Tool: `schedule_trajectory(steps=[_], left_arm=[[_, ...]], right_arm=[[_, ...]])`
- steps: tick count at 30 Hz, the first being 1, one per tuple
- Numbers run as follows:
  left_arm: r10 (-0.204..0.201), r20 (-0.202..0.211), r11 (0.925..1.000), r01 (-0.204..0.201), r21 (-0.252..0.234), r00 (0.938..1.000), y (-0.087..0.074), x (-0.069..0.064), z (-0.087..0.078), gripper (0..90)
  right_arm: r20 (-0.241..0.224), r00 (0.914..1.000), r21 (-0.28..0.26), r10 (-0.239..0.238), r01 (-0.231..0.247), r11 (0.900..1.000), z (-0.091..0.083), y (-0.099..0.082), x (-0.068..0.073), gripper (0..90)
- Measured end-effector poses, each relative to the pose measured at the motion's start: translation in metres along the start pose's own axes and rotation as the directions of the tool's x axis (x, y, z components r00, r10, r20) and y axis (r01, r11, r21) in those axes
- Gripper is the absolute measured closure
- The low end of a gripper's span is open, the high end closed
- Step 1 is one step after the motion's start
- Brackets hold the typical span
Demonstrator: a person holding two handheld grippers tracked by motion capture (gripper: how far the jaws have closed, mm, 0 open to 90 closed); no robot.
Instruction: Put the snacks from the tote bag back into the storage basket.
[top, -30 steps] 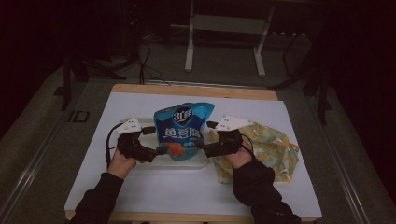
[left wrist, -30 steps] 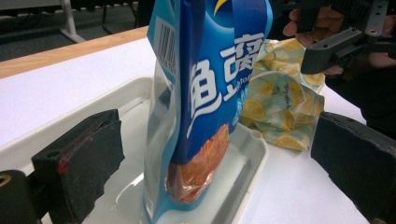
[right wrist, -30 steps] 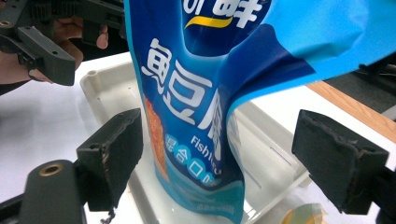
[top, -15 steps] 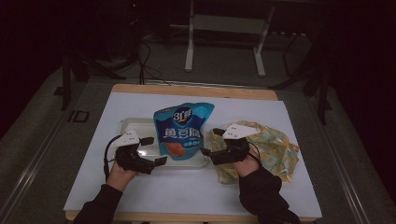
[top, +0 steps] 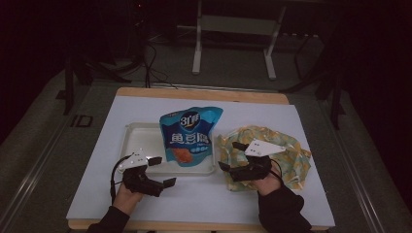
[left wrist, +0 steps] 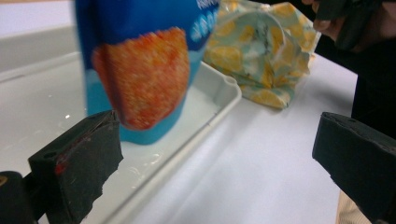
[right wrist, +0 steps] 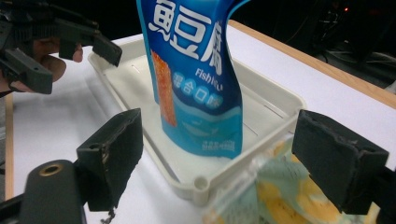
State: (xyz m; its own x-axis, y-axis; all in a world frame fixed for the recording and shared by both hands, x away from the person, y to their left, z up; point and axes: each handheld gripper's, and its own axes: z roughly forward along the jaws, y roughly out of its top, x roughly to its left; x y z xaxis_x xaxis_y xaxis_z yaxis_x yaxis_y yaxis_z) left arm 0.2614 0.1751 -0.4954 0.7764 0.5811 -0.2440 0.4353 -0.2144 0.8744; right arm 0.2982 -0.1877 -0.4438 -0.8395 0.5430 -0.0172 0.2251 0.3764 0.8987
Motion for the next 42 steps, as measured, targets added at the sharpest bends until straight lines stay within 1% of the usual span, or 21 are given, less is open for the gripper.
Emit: schedule_trajectory(steps=[1,4,6,8,10,14,16,20,22,25,27,29,32,35,37,39,42], left_arm=[[-0.001,0.013,0.9999,0.0,0.011,0.9999,-0.002,-0.004,0.003,1.8],[0.001,0.032,0.9999,-0.001,0.017,0.9995,-0.003,-0.007,0.006,1.8],[0.009,0.053,0.9998,-0.01,0.019,0.9986,-0.003,-0.012,0.011,1.8],[0.028,0.053,0.9991,-0.03,0.029,0.9982,-0.003,-0.017,0.015,1.8],[0.036,0.067,0.9985,-0.039,0.037,0.9971,-0.002,-0.022,0.019,1.8],[0.052,0.1,0.9979,-0.055,0.033,0.9936,0.001,-0.029,0.028,1.8],[0.059,0.109,0.9974,-0.063,0.035,0.9923,0.002,-0.032,0.032,1.8],[0.075,0.137,0.9958,-0.081,0.042,0.9877,0.004,-0.038,0.041,1.8],[0.091,0.142,0.9939,-0.099,0.048,0.9856,0.005,-0.041,0.045,1.8],[0.09,0.157,0.9942,-0.098,0.044,0.9835,0.007,-0.043,0.051,1.8],[0.092,0.156,0.994,-0.1,0.045,0.9834,0.008,-0.045,0.055,1.8],[0.097,0.169,0.9934,-0.106,0.045,0.9809,0.009,-0.047,0.06,1.8],[0.106,0.177,0.9923,-0.116,0.045,0.9785,0.011,-0.05,0.066,1.8],[0.106,0.187,0.9924,-0.116,0.042,0.9766,0.012,-0.051,0.073,1.8],[0.112,0.188,0.9918,-0.121,0.041,0.9757,0.013,-0.052,0.077,1.8],[0.12,0.183,0.9912,-0.128,0.034,0.9759,0.015,-0.054,0.08,1.8],[0.129,0.184,0.9903,-0.136,0.028,0.9744,0.017,-0.055,0.085,1.8]], right_arm=[[0.007,1.0,0.0,0.002,-0.002,1.0,-0.003,-0.003,0.0,16.1],[0.007,1.0,-0.003,0.004,-0.004,1.0,-0.008,-0.007,0.0,16.2],[0.011,0.9999,-0.01,0.003,-0.003,0.9999,-0.016,-0.013,0.0,16.1],[0.017,0.9998,-0.015,0.007,-0.006,0.9999,-0.021,-0.016,-0.001,16.1],[0.025,0.9996,-0.02,0.011,-0.01,0.9997,-0.027,-0.02,-0.001,16.1],[0.04,0.9991,-0.038,0.016,-0.015,0.9991,-0.039,-0.026,-0.003,16.2],[0.041,0.9991,-0.043,0.013,-0.011,0.999,-0.045,-0.029,-0.004,16.1],[0.039,0.9986,-0.053,0.037,-0.035,0.998,-0.055,-0.038,-0.006,16.1],[0.046,0.9983,-0.055,0.036,-0.034,0.9979,-0.06,-0.04,-0.006,16.1],[0.062,0.9975,-0.064,0.033,-0.029,0.9975,-0.068,-0.044,-0.007,16.2],[0.071,0.997,-0.064,0.033,-0.028,0.9976,-0.072,-0.048,-0.008,16.3],[0.076,0.9965,-0.062,0.035,-0.031,0.9976,-0.075,-0.052,-0.01,16.3],[0.08,0.9954,-0.06,0.053,-0.048,0.9971,-0.08,-0.058,-0.012,16.3],[0.081,0.9947,-0.068,0.063,-0.057,0.996,-0.085,-0.063,-0.015,15.8],[0.1,0.9933,-0.068,0.059,-0.052,0.9963,-0.088,-0.065,-0.016,15.3],[0.11,0.9916,-0.063,0.068,-0.061,0.9961,-0.092,-0.069,-0.019,15.2],[0.126,0.9885,-0.07,0.083,-0.075,0.9947,-0.098,-0.073,-0.02,14.6]])
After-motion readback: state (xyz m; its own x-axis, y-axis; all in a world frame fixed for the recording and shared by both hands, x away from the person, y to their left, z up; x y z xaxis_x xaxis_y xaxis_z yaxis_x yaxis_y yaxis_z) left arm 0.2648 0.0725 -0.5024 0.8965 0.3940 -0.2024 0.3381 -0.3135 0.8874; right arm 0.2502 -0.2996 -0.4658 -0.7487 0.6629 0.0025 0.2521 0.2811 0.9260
